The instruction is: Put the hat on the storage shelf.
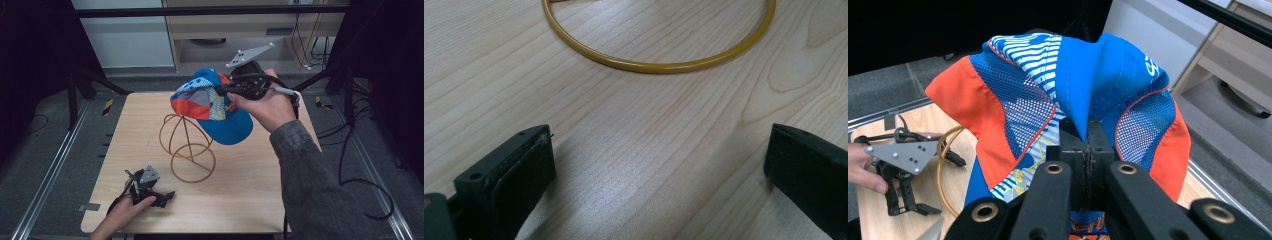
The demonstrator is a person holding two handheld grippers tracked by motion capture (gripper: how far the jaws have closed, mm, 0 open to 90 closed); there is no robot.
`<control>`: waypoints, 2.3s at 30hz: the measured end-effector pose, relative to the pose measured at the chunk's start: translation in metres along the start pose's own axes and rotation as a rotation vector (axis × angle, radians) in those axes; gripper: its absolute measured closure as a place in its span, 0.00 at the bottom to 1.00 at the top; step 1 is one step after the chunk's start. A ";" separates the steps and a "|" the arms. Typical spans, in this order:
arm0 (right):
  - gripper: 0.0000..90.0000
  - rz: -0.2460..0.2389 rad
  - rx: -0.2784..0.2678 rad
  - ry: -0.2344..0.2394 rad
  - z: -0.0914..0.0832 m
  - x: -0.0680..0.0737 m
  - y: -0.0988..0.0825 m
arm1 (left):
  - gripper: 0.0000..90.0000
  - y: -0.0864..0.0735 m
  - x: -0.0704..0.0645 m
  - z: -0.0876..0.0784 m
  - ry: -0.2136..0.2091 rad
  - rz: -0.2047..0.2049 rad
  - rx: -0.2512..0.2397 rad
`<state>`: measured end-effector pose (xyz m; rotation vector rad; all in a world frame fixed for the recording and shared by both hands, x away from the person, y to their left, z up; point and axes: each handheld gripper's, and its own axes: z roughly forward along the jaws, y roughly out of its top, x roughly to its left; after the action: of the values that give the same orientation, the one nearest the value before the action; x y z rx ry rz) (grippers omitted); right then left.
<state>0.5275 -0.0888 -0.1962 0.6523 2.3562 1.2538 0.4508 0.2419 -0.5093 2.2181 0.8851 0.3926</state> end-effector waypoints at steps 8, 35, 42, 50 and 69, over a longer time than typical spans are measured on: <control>1.00 -0.032 0.025 0.015 0.019 0.008 0.018 | 0.00 0.000 0.000 0.000 0.001 0.003 0.001; 1.00 -0.114 0.152 0.101 0.089 0.039 0.042 | 0.00 0.000 0.000 0.000 0.004 0.003 -0.001; 1.00 -0.124 0.163 0.123 0.102 0.046 0.041 | 0.00 0.000 0.000 0.000 0.004 0.003 -0.001; 1.00 -0.123 0.172 0.146 0.111 0.052 0.039 | 0.00 0.000 0.000 0.000 0.004 0.002 -0.001; 0.99 -0.115 0.199 0.185 0.117 0.057 0.033 | 0.00 0.000 0.000 0.000 0.003 0.006 0.001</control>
<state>0.5513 0.0367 -0.2366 0.4686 2.6542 1.0811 0.4510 0.2421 -0.5090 2.2224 0.8809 0.3986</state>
